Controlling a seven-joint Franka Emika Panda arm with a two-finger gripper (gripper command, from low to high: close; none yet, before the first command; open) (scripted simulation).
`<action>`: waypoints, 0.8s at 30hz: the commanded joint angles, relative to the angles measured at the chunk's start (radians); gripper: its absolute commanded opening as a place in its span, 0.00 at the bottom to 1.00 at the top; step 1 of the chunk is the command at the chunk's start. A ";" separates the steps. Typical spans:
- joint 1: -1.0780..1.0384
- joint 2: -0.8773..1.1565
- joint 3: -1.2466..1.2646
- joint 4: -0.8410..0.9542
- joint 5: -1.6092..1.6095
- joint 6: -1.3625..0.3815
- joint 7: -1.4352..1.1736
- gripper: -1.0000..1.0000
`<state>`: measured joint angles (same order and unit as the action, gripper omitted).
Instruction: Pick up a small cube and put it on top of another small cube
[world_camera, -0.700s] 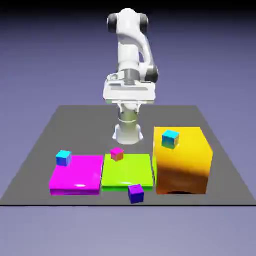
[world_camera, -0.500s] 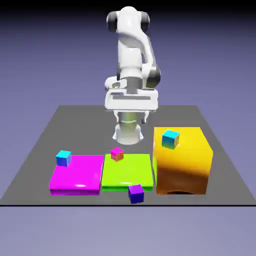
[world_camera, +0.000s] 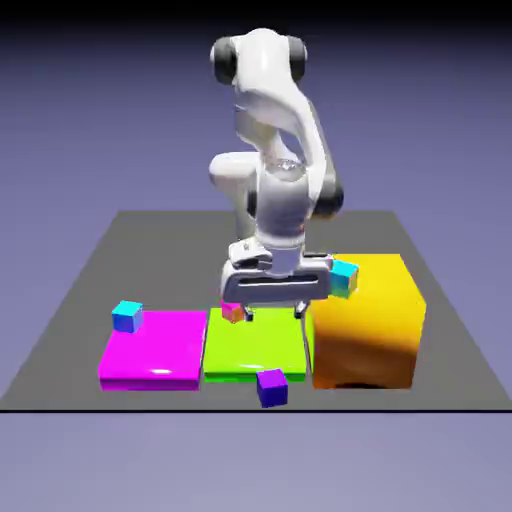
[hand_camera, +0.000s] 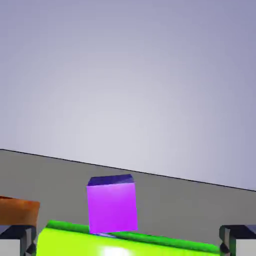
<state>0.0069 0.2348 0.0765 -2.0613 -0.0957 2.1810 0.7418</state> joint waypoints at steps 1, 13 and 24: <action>0.000 0.036 0.003 0.034 -0.004 -0.039 0.000 0.50; -0.003 0.471 0.045 0.438 -0.056 -0.501 0.000 0.50; -0.008 0.540 0.047 0.431 -0.069 -0.490 0.006 0.00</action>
<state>-0.0010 0.7748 0.1232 -1.6300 -0.1619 1.6909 0.7475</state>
